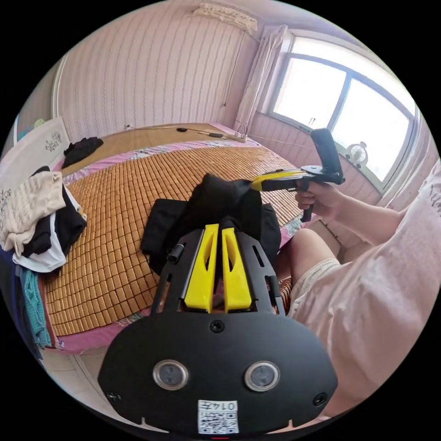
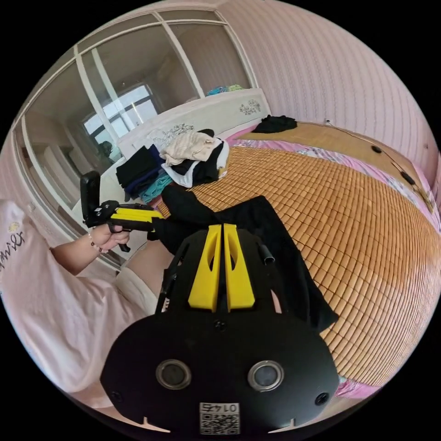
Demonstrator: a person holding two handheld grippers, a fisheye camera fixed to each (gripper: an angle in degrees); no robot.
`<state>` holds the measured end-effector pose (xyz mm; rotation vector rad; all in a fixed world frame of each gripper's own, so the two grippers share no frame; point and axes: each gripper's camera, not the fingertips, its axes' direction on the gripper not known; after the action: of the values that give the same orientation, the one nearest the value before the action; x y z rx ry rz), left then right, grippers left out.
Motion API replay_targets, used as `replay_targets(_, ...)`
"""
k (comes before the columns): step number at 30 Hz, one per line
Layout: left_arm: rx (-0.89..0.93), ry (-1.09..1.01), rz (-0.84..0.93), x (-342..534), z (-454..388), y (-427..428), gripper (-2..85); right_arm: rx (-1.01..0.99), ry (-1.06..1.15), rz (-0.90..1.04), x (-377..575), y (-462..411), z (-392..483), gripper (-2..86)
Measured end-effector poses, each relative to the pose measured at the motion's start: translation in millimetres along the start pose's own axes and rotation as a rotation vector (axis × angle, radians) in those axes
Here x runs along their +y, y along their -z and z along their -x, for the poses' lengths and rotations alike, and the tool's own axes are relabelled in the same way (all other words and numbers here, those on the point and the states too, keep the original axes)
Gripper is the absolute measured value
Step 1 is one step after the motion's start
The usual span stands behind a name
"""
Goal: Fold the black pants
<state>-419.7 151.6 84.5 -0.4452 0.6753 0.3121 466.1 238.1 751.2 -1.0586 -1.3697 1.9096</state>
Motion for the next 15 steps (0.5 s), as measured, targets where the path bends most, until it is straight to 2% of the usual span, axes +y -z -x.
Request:
replay_targets(5, -0.037, 0.093, 0.055, 10.0, 22.2, -15.2, -0.8, 0.251, -0.453, -0.055, 50.2, 30.0, -74.8, 1.1)
replay_targets(6, -0.008, 0.124, 0.049, 12.6, 31.0, -16.6, -0.7, 0.241, -0.515, -0.047, 61.8, 33.4, -87.3, 1.4)
replay_targets(8, 0.038, 0.188, 0.049, 15.2, 43.6, -20.7, -0.4, 0.199, -0.578, -0.036, 75.3, 32.9, -98.6, 2.1)
replay_targets(10, 0.012, 0.231, 0.061, 16.1, 51.4, -24.9, 0.4, 0.245, -0.622, -0.032, 83.6, 31.3, -102.1, 3.2)
replay_targets(11, -0.021, 0.266, 0.069, 16.3, 56.4, -26.3, 2.1, 0.28, -0.62, -0.023, 85.8, 30.1, -101.9, 4.2)
replay_targets(15, 0.026, 0.311, 0.063, 18.5, 74.3, -22.1, 4.3, 0.178, -0.519, -0.064, 83.0, 22.2, -96.9, 12.2)
